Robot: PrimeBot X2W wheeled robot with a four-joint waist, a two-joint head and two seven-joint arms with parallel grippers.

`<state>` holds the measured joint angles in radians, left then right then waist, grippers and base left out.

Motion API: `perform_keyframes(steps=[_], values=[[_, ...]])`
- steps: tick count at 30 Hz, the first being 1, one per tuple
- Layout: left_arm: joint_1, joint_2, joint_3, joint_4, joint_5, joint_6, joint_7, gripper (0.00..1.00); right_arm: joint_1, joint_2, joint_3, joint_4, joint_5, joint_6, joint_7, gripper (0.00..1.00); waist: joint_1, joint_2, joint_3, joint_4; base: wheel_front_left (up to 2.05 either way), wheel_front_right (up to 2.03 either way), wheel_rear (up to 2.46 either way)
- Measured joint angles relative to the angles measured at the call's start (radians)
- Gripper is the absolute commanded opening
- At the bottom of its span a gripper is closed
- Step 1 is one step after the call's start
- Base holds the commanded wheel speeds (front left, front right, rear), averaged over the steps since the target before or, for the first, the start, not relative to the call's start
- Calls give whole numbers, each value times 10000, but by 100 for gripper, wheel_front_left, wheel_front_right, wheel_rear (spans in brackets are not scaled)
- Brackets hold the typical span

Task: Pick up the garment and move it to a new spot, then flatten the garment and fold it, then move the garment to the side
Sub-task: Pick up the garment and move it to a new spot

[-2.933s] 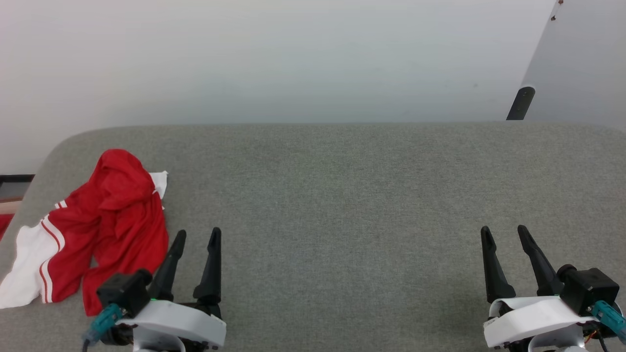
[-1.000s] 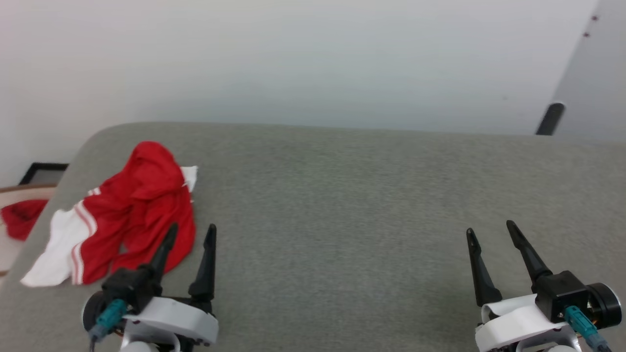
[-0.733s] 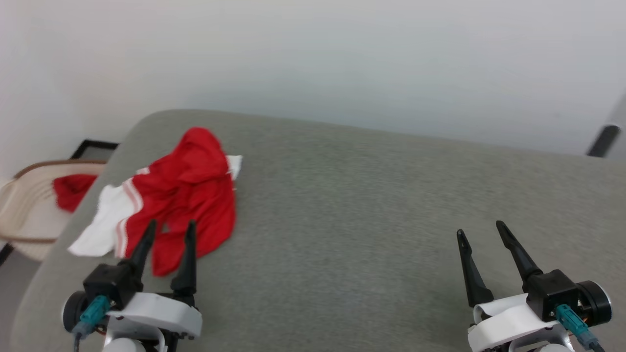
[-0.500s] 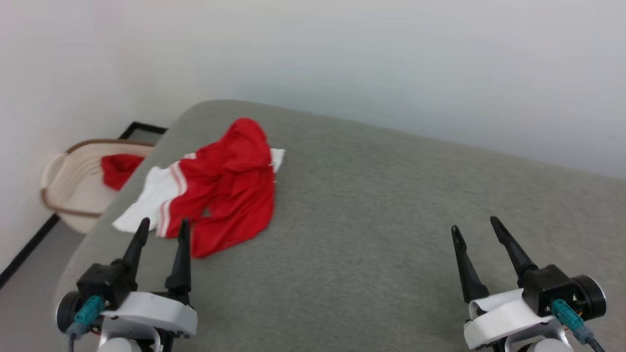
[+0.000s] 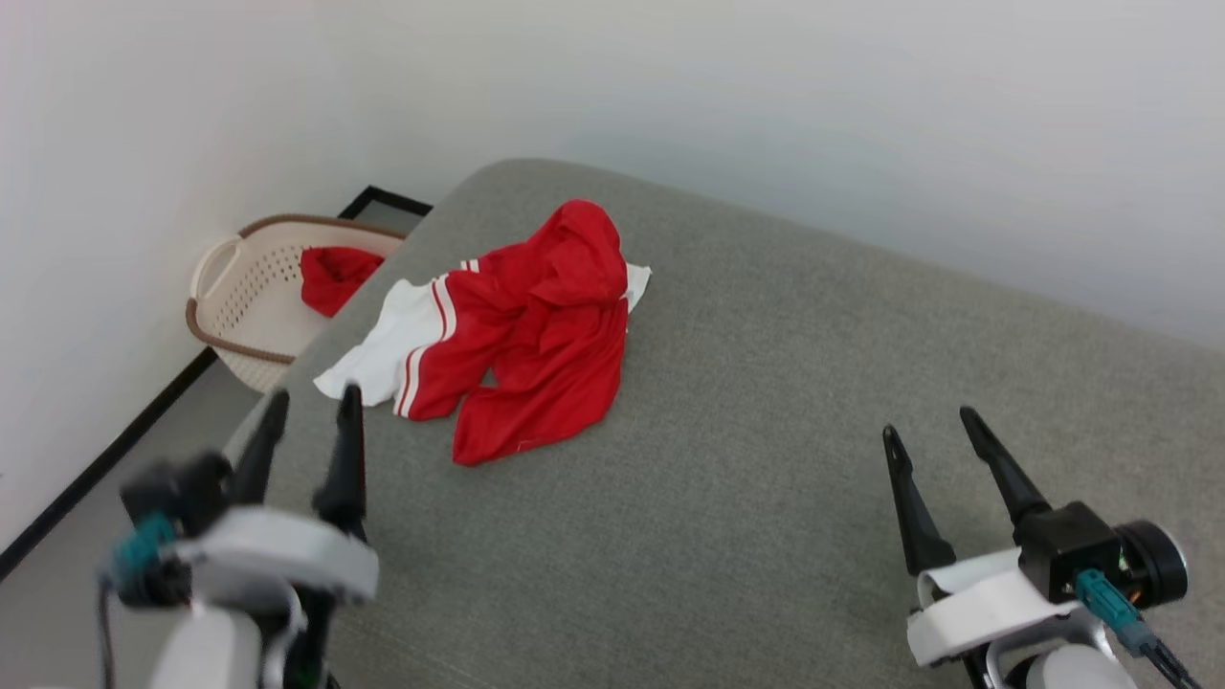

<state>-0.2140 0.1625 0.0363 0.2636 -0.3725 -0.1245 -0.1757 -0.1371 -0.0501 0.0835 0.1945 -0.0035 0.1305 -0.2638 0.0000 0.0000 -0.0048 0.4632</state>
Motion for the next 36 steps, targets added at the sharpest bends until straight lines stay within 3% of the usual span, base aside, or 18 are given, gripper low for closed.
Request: perform_keyframes(steps=[8, 18, 24, 30, 36], values=[[-2257, 1313, 2, 169, -1542, -40, 3033, 100, -717, -10, 38, -211, -472, 2, 77, 100, 0, 0, 899, -256, 0, 0, 0], [-4891, 2750, 115, 1185, -2930, -44, 6422, 100, -1560, -217, 171, -564, -589, 2, 148, 100, 0, 0, 2460, -1217, 0, 0, 0], [-5903, 3219, -58, 2038, -3442, -35, 8146, 100, -1970, -314, 280, -673, -570, 2, 150, 100, 0, 0, 3390, -1909, 0, 0, 0], [-6615, 3390, -234, 2974, -3674, 261, 9426, 100, -2304, -359, 464, -809, -525, 2, 144, 100, 0, 0, 4274, -2554, 0, 0, 0], [-6929, 3484, -395, 3812, -3682, 506, 10076, 100, -2469, -384, 502, -899, -500, 2, 132, 100, 0, 0, 4943, -3175, 0, 0, 0]])
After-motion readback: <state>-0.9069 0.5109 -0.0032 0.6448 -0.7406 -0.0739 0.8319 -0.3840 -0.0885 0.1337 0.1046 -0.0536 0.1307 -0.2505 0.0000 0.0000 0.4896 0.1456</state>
